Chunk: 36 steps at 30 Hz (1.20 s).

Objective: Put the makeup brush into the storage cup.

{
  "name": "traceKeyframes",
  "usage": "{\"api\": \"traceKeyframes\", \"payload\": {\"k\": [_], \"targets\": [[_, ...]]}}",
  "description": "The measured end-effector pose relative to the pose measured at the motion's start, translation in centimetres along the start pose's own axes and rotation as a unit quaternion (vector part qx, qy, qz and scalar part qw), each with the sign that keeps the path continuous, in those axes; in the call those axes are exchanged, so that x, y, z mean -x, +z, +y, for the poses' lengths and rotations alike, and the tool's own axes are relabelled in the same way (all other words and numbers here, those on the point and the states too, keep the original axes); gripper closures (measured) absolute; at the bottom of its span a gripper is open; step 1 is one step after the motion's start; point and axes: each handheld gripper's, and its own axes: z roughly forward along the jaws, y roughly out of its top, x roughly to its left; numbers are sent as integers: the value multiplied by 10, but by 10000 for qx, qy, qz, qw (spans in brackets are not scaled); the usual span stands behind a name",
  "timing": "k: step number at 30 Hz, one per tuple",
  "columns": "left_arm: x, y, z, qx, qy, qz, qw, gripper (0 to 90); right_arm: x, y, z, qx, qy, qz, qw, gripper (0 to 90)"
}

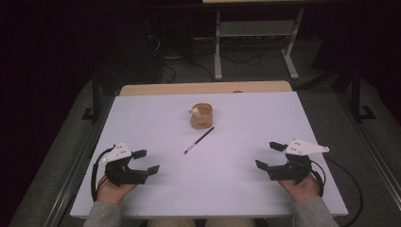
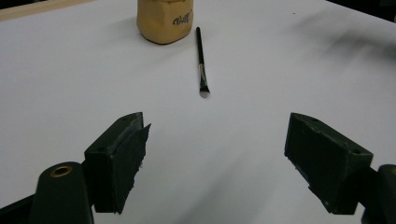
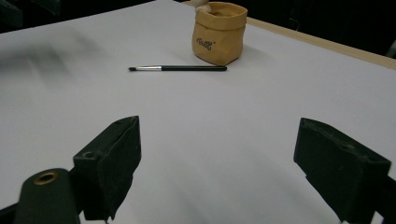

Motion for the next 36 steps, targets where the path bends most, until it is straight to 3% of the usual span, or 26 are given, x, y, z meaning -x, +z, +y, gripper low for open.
{"api": "traceKeyframes", "payload": {"k": [9, 17, 36], "targets": [[3, 2, 2, -59, 34, -1, 10000, 198, 2, -1, -1, -8, 61, 15, 10000, 138], [3, 8, 14, -39, 15, -152, 9999, 212, 3, 0, -2, -41, 105, 1, 9999, 138], [3, 34, 33, -422, 25, -307, 9986, 223, 3, -1, -1, -20, 96, -11, 10000, 139]]}}
